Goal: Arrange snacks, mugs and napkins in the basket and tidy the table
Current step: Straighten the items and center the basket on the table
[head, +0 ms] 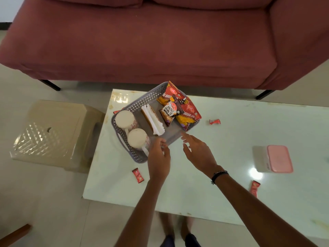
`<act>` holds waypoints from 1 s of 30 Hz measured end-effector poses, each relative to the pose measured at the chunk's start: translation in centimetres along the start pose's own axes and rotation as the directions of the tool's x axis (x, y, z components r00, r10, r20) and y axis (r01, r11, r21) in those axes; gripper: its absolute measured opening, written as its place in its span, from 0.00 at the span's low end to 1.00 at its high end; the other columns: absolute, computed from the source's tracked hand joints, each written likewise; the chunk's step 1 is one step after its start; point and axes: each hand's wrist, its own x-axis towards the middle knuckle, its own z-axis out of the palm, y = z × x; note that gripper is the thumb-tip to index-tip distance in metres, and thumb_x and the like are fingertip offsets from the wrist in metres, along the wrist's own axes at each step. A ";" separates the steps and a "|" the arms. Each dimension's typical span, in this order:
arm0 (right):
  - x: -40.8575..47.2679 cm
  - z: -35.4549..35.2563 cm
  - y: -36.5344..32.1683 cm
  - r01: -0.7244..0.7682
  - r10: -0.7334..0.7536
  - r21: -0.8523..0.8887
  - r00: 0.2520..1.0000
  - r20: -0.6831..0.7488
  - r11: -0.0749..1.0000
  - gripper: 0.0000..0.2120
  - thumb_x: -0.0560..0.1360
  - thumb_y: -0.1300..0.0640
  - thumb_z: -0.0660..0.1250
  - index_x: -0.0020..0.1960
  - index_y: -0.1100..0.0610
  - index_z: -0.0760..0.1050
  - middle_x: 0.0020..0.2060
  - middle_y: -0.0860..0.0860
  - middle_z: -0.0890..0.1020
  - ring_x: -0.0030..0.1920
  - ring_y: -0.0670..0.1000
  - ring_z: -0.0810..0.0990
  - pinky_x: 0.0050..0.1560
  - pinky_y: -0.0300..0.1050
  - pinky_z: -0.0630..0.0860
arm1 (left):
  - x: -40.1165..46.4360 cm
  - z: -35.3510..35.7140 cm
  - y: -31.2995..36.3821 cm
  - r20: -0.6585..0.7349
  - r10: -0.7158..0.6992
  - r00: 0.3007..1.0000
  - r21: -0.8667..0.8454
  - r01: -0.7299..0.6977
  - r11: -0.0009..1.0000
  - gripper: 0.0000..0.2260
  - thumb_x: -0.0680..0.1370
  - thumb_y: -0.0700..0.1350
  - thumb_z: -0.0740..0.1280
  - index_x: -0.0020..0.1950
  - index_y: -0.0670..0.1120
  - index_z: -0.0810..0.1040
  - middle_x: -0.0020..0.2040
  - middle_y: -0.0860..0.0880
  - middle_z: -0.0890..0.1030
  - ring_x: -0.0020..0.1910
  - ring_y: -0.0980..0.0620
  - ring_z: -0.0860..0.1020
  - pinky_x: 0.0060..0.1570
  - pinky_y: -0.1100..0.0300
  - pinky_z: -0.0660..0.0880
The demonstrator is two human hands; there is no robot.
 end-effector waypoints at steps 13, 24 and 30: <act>-5.0 0.3 3.8 -0.141 0.146 0.071 0.987 -0.066 0.987 0.17 0.78 0.60 0.59 0.67 0.53 0.69 0.58 0.50 0.81 0.55 0.49 0.80 0.56 0.47 0.78 | -3.3 1.5 -0.2 0.128 -0.057 0.990 -0.027 0.061 0.998 0.08 0.78 0.40 0.62 0.57 0.43 0.74 0.54 0.47 0.80 0.49 0.51 0.78 0.48 0.59 0.78; 6.0 -2.6 3.1 -0.102 0.092 -0.058 0.984 -0.152 0.993 0.17 0.78 0.61 0.58 0.67 0.62 0.69 0.62 0.60 0.76 0.61 0.59 0.74 0.59 0.49 0.72 | 1.5 -3.6 -4.9 -0.287 -0.182 0.941 -0.064 0.171 0.983 0.19 0.74 0.34 0.60 0.66 0.38 0.70 0.65 0.38 0.73 0.66 0.41 0.70 0.62 0.58 0.68; 13.5 -2.9 2.5 -0.126 0.111 -0.086 0.981 -0.161 0.988 0.16 0.79 0.61 0.54 0.65 0.63 0.71 0.62 0.60 0.77 0.62 0.59 0.74 0.60 0.48 0.70 | 4.2 -4.6 -7.3 -0.303 -0.283 0.910 -0.038 0.285 0.958 0.25 0.78 0.36 0.60 0.74 0.38 0.57 0.76 0.41 0.60 0.76 0.46 0.58 0.72 0.58 0.55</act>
